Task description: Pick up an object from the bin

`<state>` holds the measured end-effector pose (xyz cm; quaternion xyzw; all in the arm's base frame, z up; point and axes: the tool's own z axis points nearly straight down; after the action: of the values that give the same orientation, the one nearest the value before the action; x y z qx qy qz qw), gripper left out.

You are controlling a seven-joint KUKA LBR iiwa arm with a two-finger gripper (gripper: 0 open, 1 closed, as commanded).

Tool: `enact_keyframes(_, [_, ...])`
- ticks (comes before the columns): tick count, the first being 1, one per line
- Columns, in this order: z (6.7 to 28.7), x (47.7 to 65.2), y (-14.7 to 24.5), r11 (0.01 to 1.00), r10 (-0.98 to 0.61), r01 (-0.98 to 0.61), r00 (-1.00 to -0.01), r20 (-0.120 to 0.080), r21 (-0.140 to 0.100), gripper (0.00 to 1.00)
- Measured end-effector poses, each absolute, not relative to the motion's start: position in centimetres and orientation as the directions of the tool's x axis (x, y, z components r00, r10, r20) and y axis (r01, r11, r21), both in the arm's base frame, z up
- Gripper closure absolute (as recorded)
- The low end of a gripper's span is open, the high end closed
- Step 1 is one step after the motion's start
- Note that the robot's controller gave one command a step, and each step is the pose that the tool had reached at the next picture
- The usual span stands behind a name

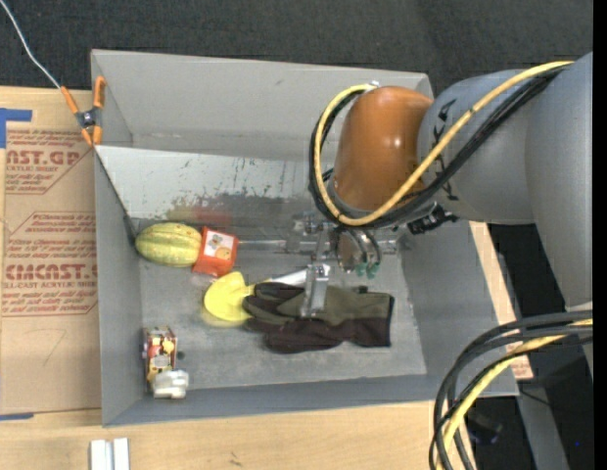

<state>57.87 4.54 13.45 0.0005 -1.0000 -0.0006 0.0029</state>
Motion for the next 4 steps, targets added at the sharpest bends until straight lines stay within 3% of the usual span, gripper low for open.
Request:
enact_keyframes(1, [13.9,58.0,4.5,1.000,0.000,0.000,-1.000,-0.001,0.002,0.00])
enact_keyframes(2, [6.7,54.0,6.7,0.992,0.128,0.128,-0.992,0.011,0.002,0.00])
enact_keyframes(3, [7.0,53.7,6.3,0.997,0.082,0.082,-0.997,-0.001,0.002,0.00])
enact_keyframes(4, [6.7,54.0,6.8,0.992,0.127,0.127,-0.992,0.009,0.003,0.00])
